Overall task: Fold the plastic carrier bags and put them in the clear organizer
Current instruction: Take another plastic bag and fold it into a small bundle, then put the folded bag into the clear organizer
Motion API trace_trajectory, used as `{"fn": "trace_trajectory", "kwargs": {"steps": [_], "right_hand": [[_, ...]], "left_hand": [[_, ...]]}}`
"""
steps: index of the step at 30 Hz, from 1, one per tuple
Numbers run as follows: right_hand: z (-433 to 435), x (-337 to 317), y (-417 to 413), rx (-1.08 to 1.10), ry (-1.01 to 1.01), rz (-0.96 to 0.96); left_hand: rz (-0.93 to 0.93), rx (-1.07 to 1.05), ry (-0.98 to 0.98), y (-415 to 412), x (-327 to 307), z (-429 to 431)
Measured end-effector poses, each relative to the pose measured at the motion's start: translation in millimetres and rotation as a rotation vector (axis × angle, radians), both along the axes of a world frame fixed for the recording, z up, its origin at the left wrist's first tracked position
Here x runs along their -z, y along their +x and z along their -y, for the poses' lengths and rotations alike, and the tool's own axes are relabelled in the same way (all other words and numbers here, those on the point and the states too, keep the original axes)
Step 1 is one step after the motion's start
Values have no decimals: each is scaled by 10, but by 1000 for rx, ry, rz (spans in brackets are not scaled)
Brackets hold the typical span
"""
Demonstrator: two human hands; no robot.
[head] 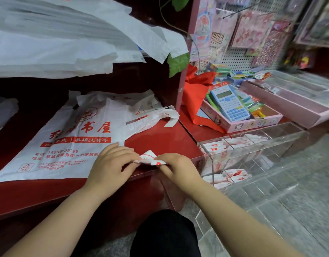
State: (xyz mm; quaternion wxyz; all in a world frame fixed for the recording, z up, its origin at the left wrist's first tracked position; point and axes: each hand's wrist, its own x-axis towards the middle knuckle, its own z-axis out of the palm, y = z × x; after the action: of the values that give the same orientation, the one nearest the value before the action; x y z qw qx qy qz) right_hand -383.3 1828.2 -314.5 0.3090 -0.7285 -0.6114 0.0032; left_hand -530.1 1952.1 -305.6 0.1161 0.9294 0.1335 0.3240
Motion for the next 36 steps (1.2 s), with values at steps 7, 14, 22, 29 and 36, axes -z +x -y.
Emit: {"fn": "trace_trajectory", "kwargs": {"steps": [7, 14, 22, 29, 36], "right_hand": [[365, -336, 184, 102, 304, 135], [878, -655, 485, 183, -128, 410], [1390, -597, 951, 348, -411, 237], [1921, -474, 1665, 634, 54, -333], [1864, -512, 2335, 686, 444, -720]], "left_hand": [[39, 28, 132, 371, -304, 416], [3, 150, 50, 877, -318, 887], [25, 234, -67, 1394, -126, 1255], [-202, -35, -161, 1780, 38, 1171], [-396, -112, -2, 1909, 170, 1154]]}}
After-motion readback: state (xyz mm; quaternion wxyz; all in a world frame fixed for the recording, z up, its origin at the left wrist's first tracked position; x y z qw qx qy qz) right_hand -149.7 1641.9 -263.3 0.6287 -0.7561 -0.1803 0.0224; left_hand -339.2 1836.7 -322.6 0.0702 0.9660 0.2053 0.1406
